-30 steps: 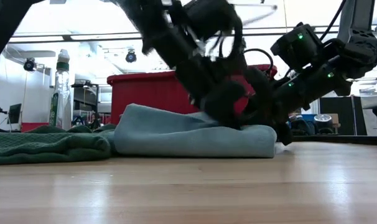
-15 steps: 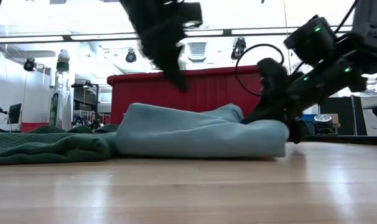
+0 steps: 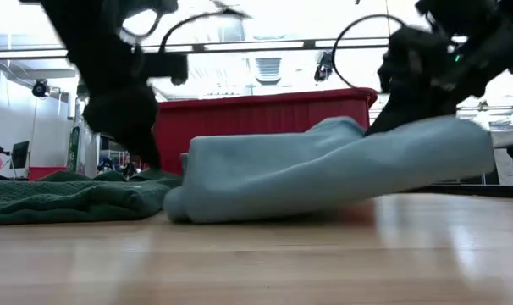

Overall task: Fold Laundry from Bin
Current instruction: Stack the blue jeans on top of the green polo shirt

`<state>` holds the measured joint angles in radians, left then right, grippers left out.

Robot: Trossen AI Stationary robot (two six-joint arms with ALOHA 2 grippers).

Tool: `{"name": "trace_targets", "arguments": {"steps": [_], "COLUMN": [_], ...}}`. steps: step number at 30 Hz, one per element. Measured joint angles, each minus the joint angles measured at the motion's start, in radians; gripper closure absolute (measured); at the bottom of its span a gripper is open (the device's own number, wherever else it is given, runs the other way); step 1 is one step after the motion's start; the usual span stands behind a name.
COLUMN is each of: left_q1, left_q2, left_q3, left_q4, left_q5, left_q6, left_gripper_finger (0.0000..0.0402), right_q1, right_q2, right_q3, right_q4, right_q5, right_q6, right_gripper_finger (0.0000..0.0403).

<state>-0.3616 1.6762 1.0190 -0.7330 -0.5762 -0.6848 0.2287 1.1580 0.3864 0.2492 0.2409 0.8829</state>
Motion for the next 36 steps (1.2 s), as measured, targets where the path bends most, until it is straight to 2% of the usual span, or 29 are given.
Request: {"name": "trace_targets", "arguments": {"steps": [5, 11, 19, 25, 31, 36], "left_q1": [0.002, 0.005, 0.005, 0.002, -0.003, -0.004], "left_q2": [-0.012, -0.009, 0.013, 0.13, 0.213, 0.209], "left_q3": [-0.111, -0.203, -0.324, -0.278, -0.116, 0.018], "left_q4": [0.095, 0.185, 0.707, 1.005, 0.957, 0.746], "left_q5": [0.0, 0.014, 0.062, 0.07, 0.069, 0.044], "left_q6": [-0.034, -0.066, -0.042, 0.057, 0.168, 0.209], "left_gripper_finger": [0.0327, 0.0327, 0.0327, 0.0327, 0.0327, 0.0327], "right_q1": [0.058, 0.119, 0.154, 0.162, 0.18, 0.209], "right_q2": [-0.094, -0.127, -0.13, -0.138, -0.183, -0.2], "right_q3": [0.099, 0.236, 0.381, 0.411, 0.453, 0.511], "right_q4": [-0.293, -0.568, -0.76, -0.8, -0.837, -1.04], "right_q5": [0.039, 0.074, 0.007, -0.05, -0.095, -0.01], "right_q6": [0.009, 0.017, -0.004, -0.002, 0.014, 0.075], "right_gripper_finger": [0.0377, 0.0378, 0.0378, 0.0378, 0.0376, 0.0379]}}
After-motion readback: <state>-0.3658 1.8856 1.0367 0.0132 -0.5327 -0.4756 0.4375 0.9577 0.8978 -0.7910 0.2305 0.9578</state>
